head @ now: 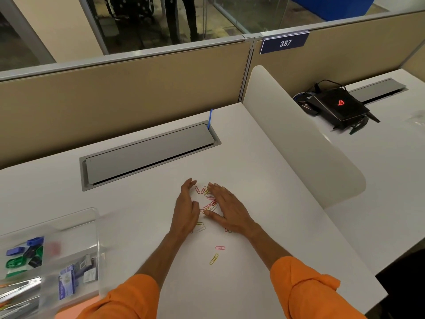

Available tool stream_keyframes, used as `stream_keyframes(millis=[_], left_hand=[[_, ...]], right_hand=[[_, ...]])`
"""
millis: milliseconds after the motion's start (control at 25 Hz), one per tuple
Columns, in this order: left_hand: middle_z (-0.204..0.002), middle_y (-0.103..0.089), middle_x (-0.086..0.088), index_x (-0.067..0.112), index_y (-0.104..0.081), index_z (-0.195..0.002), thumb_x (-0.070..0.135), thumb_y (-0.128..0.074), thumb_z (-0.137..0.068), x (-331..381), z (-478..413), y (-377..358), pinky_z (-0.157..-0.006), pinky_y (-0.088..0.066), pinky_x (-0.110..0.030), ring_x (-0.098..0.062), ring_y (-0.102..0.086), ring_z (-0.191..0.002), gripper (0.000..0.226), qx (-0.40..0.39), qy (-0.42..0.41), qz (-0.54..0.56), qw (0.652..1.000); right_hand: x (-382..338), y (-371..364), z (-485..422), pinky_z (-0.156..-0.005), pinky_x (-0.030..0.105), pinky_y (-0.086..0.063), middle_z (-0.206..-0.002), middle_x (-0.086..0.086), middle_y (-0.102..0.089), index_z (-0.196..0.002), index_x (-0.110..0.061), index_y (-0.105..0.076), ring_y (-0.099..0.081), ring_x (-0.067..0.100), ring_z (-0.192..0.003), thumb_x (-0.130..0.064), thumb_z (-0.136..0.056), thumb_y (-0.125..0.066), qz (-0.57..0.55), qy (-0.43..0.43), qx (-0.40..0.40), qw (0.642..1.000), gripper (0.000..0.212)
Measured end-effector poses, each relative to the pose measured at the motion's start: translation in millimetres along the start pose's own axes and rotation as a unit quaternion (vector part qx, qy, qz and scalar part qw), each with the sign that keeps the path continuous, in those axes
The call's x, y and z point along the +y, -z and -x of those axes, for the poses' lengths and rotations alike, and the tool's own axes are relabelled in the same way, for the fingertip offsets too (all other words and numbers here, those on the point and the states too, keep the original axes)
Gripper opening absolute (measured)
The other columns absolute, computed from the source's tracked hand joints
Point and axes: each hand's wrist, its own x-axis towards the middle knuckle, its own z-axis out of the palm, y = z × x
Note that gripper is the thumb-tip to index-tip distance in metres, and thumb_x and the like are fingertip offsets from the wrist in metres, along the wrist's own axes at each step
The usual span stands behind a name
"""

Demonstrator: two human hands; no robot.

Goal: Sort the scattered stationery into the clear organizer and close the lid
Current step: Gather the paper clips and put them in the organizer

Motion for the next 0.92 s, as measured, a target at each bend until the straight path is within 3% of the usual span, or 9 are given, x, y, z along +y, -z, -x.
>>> stream_keyframes(millis=[200, 320, 400, 480, 600, 720, 800, 920], left_hand=[[-0.147, -0.045, -0.002, 0.015, -0.013, -0.151, 0.019, -0.039, -0.088, -7, -3, 5, -0.112, -0.035, -0.039, -0.02, -0.04, -0.136, 0.068, -0.064, -0.021, -0.105, 0.992], [-0.149, -0.042, -0.003, 0.017, -0.008, -0.152, 0.019, -0.037, -0.091, -8, 4, 5, -0.111, -0.036, -0.037, -0.019, -0.041, -0.136, 0.067, -0.128, -0.033, -0.089, 0.987], [-0.145, -0.047, 0.0, 0.019, -0.009, -0.151, 0.008, -0.038, -0.093, -8, 9, 9, -0.111, -0.037, -0.032, -0.012, -0.043, -0.133, 0.066, -0.154, -0.037, -0.048, 0.986], [-0.138, -0.052, 0.009, 0.023, -0.017, -0.148, -0.008, -0.036, -0.089, -10, 15, 18, -0.107, -0.04, -0.024, -0.003, -0.048, -0.127, 0.07, -0.122, -0.034, -0.01, 0.992], [-0.136, -0.054, 0.013, 0.026, -0.029, -0.141, -0.02, -0.035, -0.078, -17, 34, 40, -0.101, -0.04, -0.014, -0.002, -0.049, -0.125, 0.078, 0.001, -0.01, 0.011, 1.0], [-0.139, -0.051, 0.012, 0.027, -0.036, -0.136, -0.024, -0.037, -0.069, -35, 64, 62, -0.11, -0.036, -0.024, -0.003, -0.044, -0.131, 0.084, 0.034, -0.001, -0.005, 0.999], [-0.136, -0.049, 0.013, 0.026, -0.042, -0.133, -0.019, -0.043, -0.069, -49, 82, 72, -0.111, -0.036, -0.03, -0.004, -0.044, -0.13, 0.079, 0.022, -0.016, -0.054, 0.998], [-0.13, -0.049, 0.012, 0.023, -0.051, -0.126, 0.007, -0.055, -0.083, -62, 95, 76, -0.105, -0.041, -0.034, -0.006, -0.046, -0.125, 0.047, 0.051, -0.054, -0.105, 0.992]], right_hand=[[-5, -7, -3, -0.121, 0.031, -0.014, -0.16, -0.005, -0.012, -0.153, -0.02, -0.011, -0.006, 0.004, -0.147, -0.067, -0.09, -0.038, 0.013, 0.002, 0.009, 1.0, 0.083], [-7, -9, -2, -0.121, 0.033, -0.015, -0.16, -0.004, -0.013, -0.152, -0.017, -0.014, -0.005, 0.004, -0.147, -0.064, -0.091, -0.041, 0.021, 0.017, 0.014, 1.0, 0.082], [-11, -8, -1, -0.121, 0.031, -0.014, -0.16, -0.005, -0.014, -0.152, -0.017, -0.015, -0.004, 0.002, -0.146, -0.066, -0.09, -0.041, 0.019, 0.029, 0.013, 0.999, 0.083], [-15, -8, 1, -0.121, 0.029, -0.012, -0.16, -0.007, -0.013, -0.152, -0.02, -0.015, -0.003, 0.001, -0.146, -0.068, -0.089, -0.042, 0.015, 0.033, 0.004, 0.999, 0.084], [-19, -10, 4, -0.121, 0.031, -0.015, -0.16, -0.009, -0.013, -0.152, -0.022, -0.017, -0.003, 0.001, -0.146, -0.068, -0.09, -0.041, 0.027, 0.049, -0.007, 0.998, 0.081], [-23, -13, 7, -0.12, 0.032, -0.017, -0.16, -0.01, -0.013, -0.152, -0.022, -0.018, -0.003, 0.001, -0.146, -0.069, -0.09, -0.041, 0.028, 0.073, -0.018, 0.997, 0.081], [-26, -14, 8, -0.12, 0.032, -0.017, -0.16, -0.011, -0.012, -0.152, -0.022, -0.018, -0.003, 0.001, -0.146, -0.07, -0.089, -0.041, 0.037, 0.09, -0.024, 0.995, 0.082], [-30, -17, 8, -0.12, 0.032, -0.018, -0.16, -0.01, -0.013, -0.151, -0.022, -0.02, -0.004, 0.002, -0.146, -0.07, -0.088, -0.041, 0.039, 0.097, -0.029, 0.994, 0.082]])
